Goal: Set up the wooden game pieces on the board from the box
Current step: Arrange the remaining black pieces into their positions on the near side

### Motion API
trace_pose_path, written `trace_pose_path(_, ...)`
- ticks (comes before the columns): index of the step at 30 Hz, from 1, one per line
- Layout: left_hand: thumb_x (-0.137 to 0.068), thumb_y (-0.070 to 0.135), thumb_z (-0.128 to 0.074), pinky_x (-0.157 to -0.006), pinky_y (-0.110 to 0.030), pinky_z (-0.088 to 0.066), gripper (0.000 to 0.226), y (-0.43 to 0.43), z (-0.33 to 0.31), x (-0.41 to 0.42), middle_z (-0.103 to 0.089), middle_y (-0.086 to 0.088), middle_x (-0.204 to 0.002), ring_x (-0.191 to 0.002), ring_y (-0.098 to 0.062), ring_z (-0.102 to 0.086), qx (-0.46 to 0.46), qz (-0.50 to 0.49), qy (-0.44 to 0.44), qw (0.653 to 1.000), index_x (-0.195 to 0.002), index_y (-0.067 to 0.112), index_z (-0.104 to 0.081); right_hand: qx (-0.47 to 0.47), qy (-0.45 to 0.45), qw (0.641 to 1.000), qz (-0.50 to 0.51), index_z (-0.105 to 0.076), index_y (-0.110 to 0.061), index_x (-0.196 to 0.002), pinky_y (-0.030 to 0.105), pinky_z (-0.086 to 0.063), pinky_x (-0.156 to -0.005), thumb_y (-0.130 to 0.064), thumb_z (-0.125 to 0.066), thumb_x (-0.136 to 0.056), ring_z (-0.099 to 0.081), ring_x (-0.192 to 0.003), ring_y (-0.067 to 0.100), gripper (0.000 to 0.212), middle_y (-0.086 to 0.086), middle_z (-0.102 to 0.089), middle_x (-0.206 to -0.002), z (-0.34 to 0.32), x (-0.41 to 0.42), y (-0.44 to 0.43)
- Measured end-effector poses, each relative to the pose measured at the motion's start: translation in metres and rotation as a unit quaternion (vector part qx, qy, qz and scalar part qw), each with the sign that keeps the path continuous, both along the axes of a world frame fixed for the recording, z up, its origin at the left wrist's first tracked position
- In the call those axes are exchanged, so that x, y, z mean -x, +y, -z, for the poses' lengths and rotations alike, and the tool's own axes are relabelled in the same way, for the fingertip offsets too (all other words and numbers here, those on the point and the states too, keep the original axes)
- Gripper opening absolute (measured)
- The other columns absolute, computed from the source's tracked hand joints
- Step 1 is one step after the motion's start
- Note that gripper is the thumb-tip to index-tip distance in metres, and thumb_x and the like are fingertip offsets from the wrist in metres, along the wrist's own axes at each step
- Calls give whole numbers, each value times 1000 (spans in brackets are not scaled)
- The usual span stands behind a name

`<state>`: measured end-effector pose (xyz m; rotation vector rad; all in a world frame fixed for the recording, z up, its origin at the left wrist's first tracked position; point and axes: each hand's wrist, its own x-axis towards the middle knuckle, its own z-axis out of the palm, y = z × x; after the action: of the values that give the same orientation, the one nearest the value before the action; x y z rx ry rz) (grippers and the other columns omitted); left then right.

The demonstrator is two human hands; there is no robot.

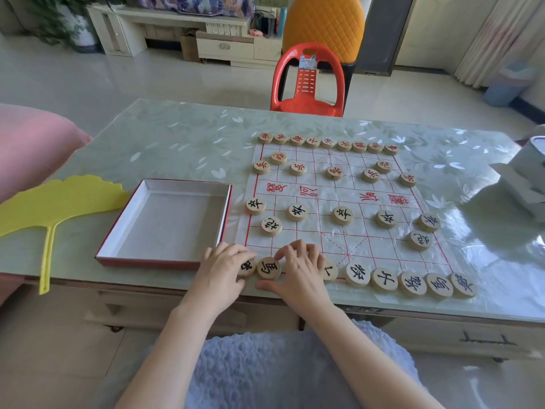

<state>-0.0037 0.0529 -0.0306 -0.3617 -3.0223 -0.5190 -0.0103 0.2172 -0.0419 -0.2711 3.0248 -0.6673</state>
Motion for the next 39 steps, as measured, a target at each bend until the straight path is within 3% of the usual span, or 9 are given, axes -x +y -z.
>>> trace_pose_path(3, -86, 19, -59, -92, -26, -26, 46, -1, 0, 2, -50, 14, -126, -119, -13, -39, 10, -16, -5, 1000, -130, 31, -48, 11, 4, 1000, -9, -47, -28, -120, 30, -14, -91, -50, -63, -76, -25, -114, 21, 52, -4, -38, -121, 0, -1, -1)
trace_pose_path(7, -80, 42, -64, -93, -28, -29, 45, 1, -2, 6, -55, 8, -112, -111, -16, -44, 28, -68, 1, 997, -123, 29, -55, 9, 4, 999, -45, -42, -34, -132, 33, -15, -95, -36, -57, -84, -22, -120, 23, 50, -4, -34, -130, 2, -5, 1)
trace_pose_path(10, -71, 52, -69, -89, -29, -30, 52, 6, -3, 5, -55, 5, -106, -107, -17, -44, 19, -93, 18, 995, -115, 24, -60, 14, 1, 999, -45, -35, -33, -138, 32, -14, -96, -44, -57, -82, -20, -120, 21, 61, -6, -31, -133, 2, -6, 2)
trace_pose_path(12, -68, 54, -70, -91, -29, -29, 61, 7, -5, 4, -53, 6, -111, -110, -17, -41, 18, -84, 19, 996, -120, 25, -57, 18, 8, 999, -32, -37, -31, -136, 29, -12, -91, -55, -58, -79, -21, -119, 20, 65, -7, -34, -131, 3, -6, 2)
trace_pose_path(17, -79, 36, -66, -92, -30, -22, 61, 1, -6, -1, -45, 16, -133, -124, -13, -34, 16, -27, -26, 999, -135, 34, -41, 28, -4, 999, -21, -45, -26, -127, 30, -13, -89, -59, -62, -74, -26, -117, 20, 65, -6, -42, -122, 3, -3, 0)
trace_pose_path(21, -86, 18, -57, -95, -31, -22, 52, -3, -2, -1, -46, 16, -132, -123, -13, -36, 21, -18, -36, 999, -133, 34, -43, 28, 7, 999, -17, -47, -27, -127, 29, -11, -82, -47, -60, -82, -27, -117, 20, 51, -8, -46, -123, 4, -1, 0)
trace_pose_path(25, -85, 28, -62, -92, -29, -23, 48, -2, -4, 3, -51, 8, -122, -118, -15, -42, 18, -43, -29, 998, -130, 31, -48, 30, 3, 999, -33, -44, -27, -134, 33, -16, -92, -38, -53, -89, -28, -120, 22, 47, -7, -45, -129, 4, -3, -1)
trace_pose_path(30, -81, 38, -65, -91, -28, -26, 47, 0, -4, 4, -53, 6, -116, -114, -15, -44, 28, -62, -19, 998, -125, 28, -51, 26, 14, 999, -26, -47, -28, -131, 32, -15, -90, -45, -54, -87, -27, -118, 21, 47, -8, -47, -125, 5, -3, 0)
trace_pose_path(39, -80, 37, -66, -91, -29, -28, 47, 1, -3, 4, -53, 5, -116, -114, -16, -44, 23, -65, -25, 997, -124, 27, -52, 20, 19, 999, -26, -48, -28, -128, 27, -9, -78, -46, -55, -85, -27, -118, 19, 47, -10, -48, -125, 6, -2, 1)
